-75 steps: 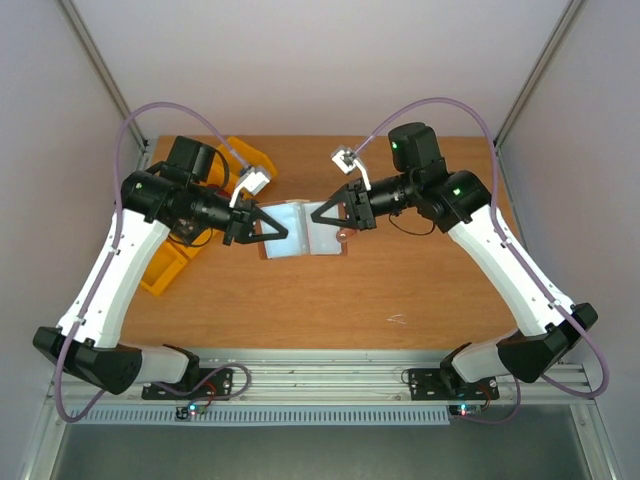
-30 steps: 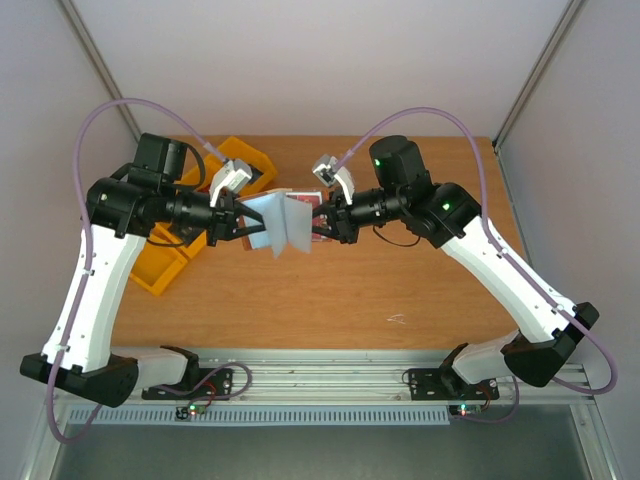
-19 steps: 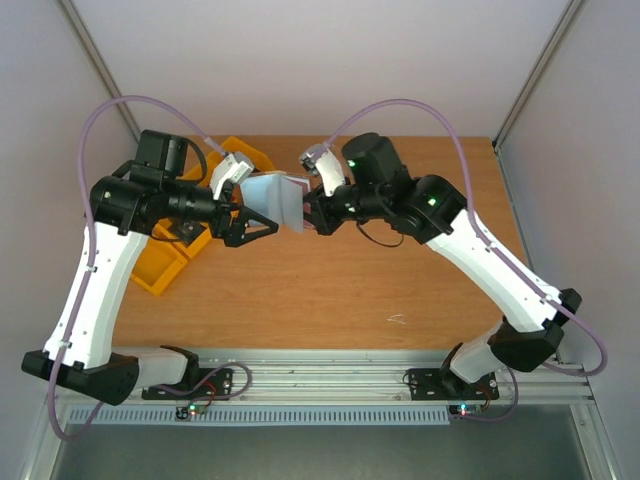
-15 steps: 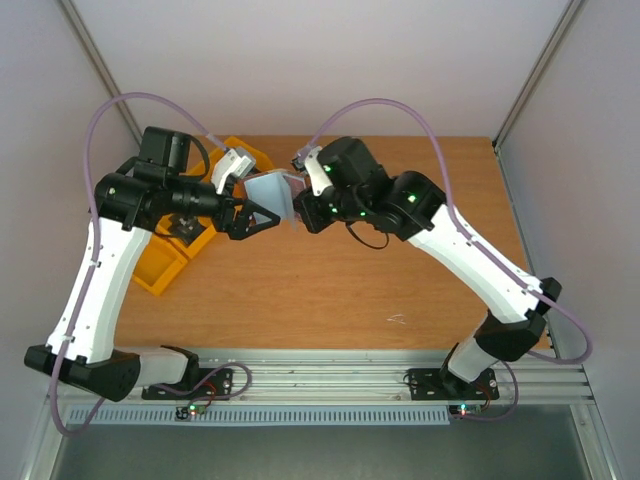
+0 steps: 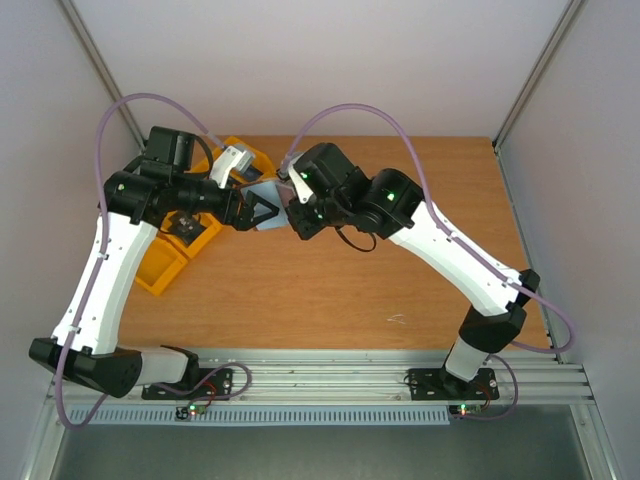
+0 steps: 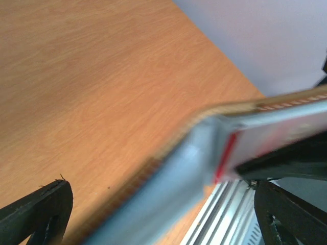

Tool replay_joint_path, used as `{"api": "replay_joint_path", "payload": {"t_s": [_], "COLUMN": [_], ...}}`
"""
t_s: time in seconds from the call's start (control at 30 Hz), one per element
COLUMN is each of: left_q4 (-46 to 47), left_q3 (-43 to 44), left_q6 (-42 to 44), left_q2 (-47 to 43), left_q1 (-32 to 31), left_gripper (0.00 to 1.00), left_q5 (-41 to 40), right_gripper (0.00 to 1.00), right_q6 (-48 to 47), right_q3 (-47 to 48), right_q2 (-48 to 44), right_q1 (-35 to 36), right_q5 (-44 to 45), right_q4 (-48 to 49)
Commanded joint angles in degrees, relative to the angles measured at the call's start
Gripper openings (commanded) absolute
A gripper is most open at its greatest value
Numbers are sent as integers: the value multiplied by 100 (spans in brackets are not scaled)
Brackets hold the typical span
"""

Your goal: Take the credit cards out of the card holder

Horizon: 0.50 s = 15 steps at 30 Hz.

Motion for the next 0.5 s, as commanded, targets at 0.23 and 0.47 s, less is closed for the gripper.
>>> {"api": "replay_joint_path", "payload": {"t_s": [0.23, 0.47], "left_q4": [-386, -185], "left_q3": [392, 1025], "left_q6": [902, 644], "left_q2": [-273, -71], "left_q1": [416, 540], "left_gripper": [99, 99], "left_q5": [-482, -870], "right_gripper": [1, 1], "right_q6": [348, 815], "right_q3": [-929, -274], "right_q2": [-940, -175], "right_q1": [-1414, -1490], "right_q5": [-2764, -610], "right_q4": [365, -754]}}
